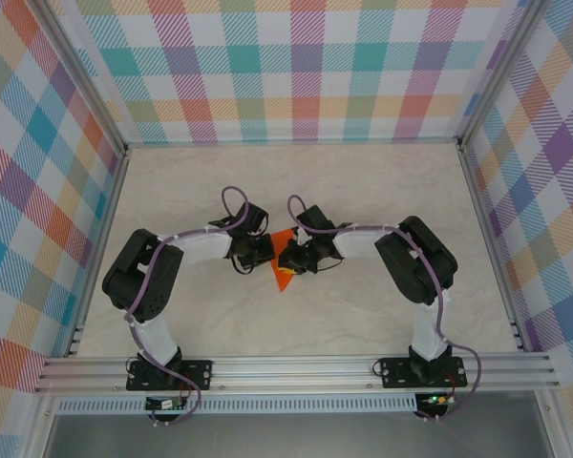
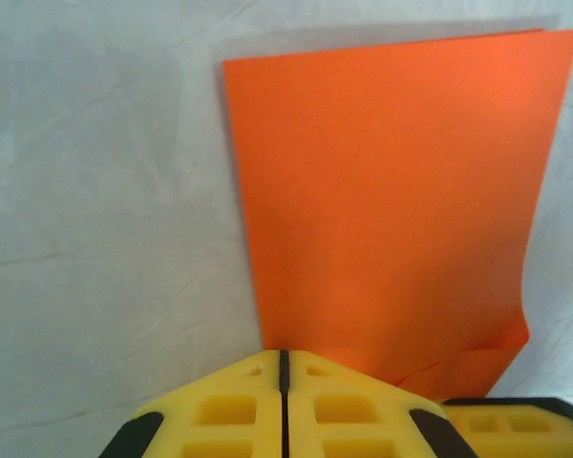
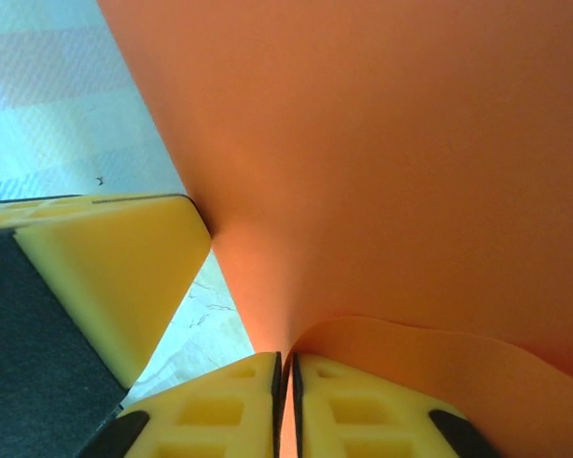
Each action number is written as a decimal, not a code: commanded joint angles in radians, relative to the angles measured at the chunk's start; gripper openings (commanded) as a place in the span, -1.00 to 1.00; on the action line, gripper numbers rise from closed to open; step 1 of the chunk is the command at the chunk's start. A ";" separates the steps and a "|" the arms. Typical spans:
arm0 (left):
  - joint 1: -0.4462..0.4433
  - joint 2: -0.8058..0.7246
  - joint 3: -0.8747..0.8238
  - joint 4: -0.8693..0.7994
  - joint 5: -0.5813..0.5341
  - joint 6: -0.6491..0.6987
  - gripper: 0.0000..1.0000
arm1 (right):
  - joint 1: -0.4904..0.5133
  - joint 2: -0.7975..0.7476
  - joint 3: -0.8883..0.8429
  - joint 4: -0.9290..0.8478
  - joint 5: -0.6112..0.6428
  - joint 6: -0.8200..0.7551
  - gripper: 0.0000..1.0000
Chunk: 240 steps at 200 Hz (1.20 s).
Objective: Fold a paper plane with a square sheet of paper (pick it up from the middle)
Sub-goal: Third fold the triangle at the center of the table.
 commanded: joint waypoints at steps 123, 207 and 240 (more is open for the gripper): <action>0.075 -0.199 -0.124 0.031 0.107 -0.029 -0.83 | 0.005 0.041 -0.006 -0.033 0.035 -0.001 -0.45; 0.030 -0.118 -0.124 0.127 0.199 -0.057 -0.98 | 0.004 0.033 -0.057 -0.051 0.053 -0.018 -0.91; 0.008 -0.080 -0.101 0.125 0.196 -0.056 -1.00 | 0.005 0.033 -0.057 -0.054 0.056 -0.019 -0.95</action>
